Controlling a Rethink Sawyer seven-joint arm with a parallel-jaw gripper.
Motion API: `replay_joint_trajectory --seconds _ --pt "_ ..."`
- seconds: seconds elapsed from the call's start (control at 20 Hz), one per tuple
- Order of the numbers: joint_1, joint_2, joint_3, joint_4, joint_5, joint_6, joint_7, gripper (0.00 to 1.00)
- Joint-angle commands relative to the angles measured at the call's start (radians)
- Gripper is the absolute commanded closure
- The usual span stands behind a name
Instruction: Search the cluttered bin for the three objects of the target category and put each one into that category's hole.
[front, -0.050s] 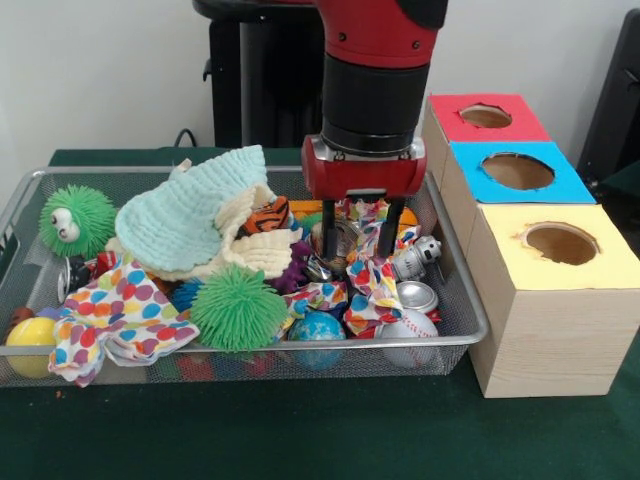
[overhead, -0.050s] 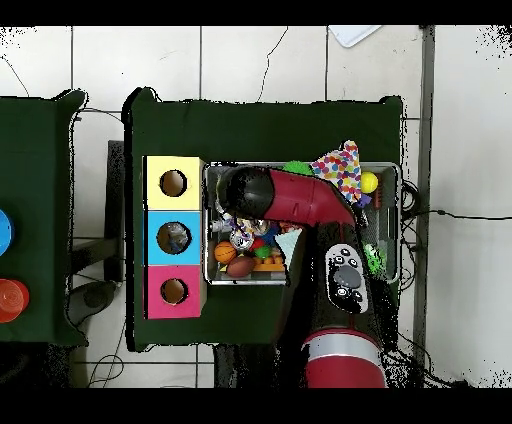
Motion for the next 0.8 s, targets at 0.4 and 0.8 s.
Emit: replay_joint_trajectory --seconds 0.4,0.8 --pt "-0.029 0.013 0.093 0.209 0.056 -0.093 0.225 0.0" --pt "-0.017 0.021 0.105 0.252 0.074 -0.159 0.229 0.0"
